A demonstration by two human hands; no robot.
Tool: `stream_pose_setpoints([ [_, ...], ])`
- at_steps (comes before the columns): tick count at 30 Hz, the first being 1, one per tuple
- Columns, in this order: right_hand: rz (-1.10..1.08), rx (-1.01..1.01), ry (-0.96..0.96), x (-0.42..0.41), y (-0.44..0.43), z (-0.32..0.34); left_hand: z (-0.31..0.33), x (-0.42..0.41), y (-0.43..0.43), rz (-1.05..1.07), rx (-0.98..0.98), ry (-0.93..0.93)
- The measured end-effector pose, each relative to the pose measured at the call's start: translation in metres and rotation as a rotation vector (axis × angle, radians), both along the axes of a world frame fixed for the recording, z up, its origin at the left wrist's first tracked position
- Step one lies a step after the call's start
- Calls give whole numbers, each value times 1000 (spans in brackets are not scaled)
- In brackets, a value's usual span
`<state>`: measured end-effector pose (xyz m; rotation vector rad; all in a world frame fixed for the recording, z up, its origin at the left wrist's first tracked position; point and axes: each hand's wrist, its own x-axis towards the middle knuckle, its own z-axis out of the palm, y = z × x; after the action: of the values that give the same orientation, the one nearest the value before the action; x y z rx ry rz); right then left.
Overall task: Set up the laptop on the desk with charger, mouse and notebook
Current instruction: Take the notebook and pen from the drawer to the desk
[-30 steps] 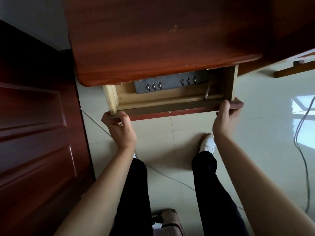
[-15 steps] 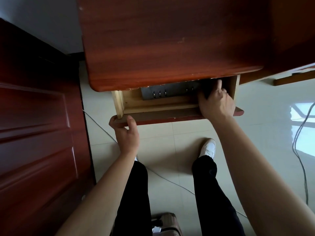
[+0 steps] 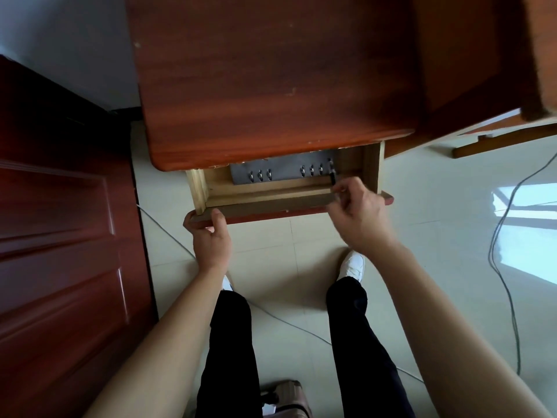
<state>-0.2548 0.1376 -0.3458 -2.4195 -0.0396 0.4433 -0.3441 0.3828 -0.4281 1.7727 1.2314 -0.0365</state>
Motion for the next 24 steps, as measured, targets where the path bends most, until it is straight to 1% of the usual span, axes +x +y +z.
stream_pose_setpoints([
  [2,202,50,-85,-9,5,15,1,0,1,6,-14,30],
  [4,280,94,-260,-3,16,28,2,-1,4,5,-31,53],
  [5,272,105,-369,5,22,32,4,-1,5,-4,-35,66],
  [7,183,84,-545,31,33,37,4,-1,7,-12,-43,87],
  [9,78,-5,-642,62,41,35,2,-2,8,-10,-72,92],
  [10,54,-77,-658,75,43,33,2,-2,8,-5,-81,95],
  [12,61,-212,-618,91,46,25,3,-2,8,4,-82,98],
  [15,109,-308,-570,91,49,13,4,-1,6,6,-80,96],
  [17,87,-288,-577,81,48,10,4,-2,5,7,-79,87],
  [20,-72,-220,-733,53,39,5,2,-2,2,-5,-79,74],
  [21,-82,-193,-765,41,35,2,2,-2,2,-6,-79,74],
  [22,-52,-164,-744,30,33,-2,1,-2,2,-7,-74,65],
  [23,4,-161,-655,21,31,-7,1,-1,1,-8,-68,53],
  [24,51,-204,-507,14,31,-13,0,-2,2,-10,-60,46],
])
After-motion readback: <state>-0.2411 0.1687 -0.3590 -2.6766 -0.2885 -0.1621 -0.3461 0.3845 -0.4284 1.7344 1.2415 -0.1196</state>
